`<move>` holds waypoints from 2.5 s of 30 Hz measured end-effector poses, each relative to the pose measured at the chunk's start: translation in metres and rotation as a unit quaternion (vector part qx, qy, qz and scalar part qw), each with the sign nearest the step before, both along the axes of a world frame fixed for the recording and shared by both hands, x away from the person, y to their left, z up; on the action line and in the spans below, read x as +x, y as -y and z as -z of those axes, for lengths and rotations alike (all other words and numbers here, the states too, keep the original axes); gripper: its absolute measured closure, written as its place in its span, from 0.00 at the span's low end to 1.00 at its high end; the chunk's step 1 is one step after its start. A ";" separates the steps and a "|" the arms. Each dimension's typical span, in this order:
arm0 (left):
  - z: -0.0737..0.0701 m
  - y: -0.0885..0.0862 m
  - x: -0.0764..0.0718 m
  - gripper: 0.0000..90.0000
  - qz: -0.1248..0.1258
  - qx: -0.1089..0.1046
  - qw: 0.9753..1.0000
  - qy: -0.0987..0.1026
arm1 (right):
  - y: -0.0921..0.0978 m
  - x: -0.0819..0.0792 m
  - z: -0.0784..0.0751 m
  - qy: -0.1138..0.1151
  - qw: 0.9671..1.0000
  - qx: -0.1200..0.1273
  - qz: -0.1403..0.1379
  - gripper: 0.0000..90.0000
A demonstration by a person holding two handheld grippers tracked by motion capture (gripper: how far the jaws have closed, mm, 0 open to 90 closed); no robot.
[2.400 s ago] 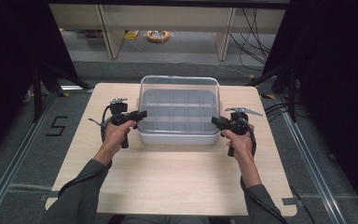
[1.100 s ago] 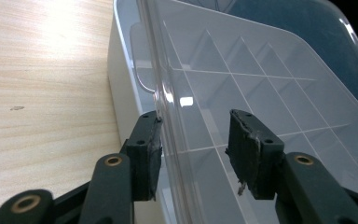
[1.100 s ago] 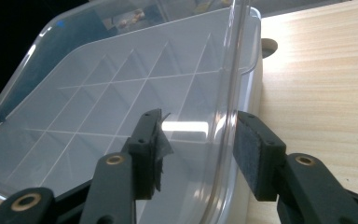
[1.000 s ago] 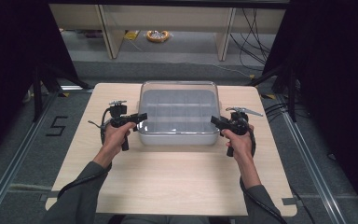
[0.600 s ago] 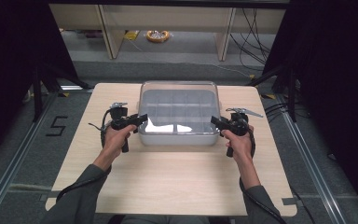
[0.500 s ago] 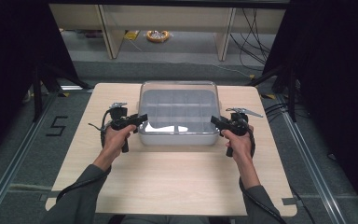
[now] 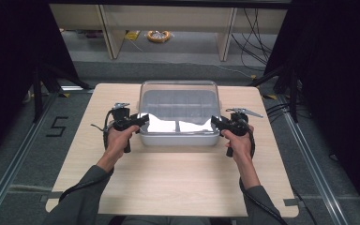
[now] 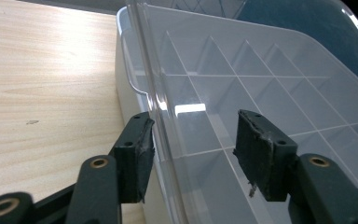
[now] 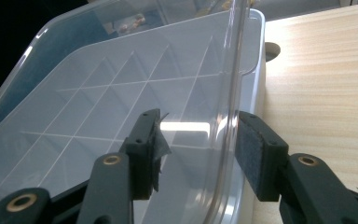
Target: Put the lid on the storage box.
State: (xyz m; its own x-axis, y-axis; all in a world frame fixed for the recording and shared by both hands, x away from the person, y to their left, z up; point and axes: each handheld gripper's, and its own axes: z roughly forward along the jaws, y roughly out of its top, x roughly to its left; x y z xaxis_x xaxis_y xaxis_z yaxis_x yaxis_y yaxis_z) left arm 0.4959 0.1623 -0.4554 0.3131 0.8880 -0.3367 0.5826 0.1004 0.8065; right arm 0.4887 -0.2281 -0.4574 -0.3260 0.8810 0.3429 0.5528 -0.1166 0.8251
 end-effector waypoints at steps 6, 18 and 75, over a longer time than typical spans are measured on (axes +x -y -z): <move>0.000 0.002 0.000 0.50 -0.003 0.007 1.000 0.001 | -0.002 -0.001 -0.002 -0.009 1.000 0.005 0.000 0.58; -0.002 0.010 -0.004 0.53 0.008 0.050 0.999 0.010 | 0.003 0.000 0.001 -0.007 0.999 -0.048 0.001 0.57; -0.002 -0.011 0.060 0.52 -0.051 -0.119 0.988 -0.084 | 0.006 0.047 0.002 -0.066 0.995 0.048 0.052 0.63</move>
State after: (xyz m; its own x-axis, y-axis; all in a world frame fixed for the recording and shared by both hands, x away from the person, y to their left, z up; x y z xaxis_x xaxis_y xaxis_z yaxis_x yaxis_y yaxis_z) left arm 0.5562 0.1736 -0.4530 0.1483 0.8017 -0.5791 0.6841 0.3397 0.6455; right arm 0.5362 -0.2342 -0.4596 -0.1805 0.8693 0.4601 0.6362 -0.2535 0.7287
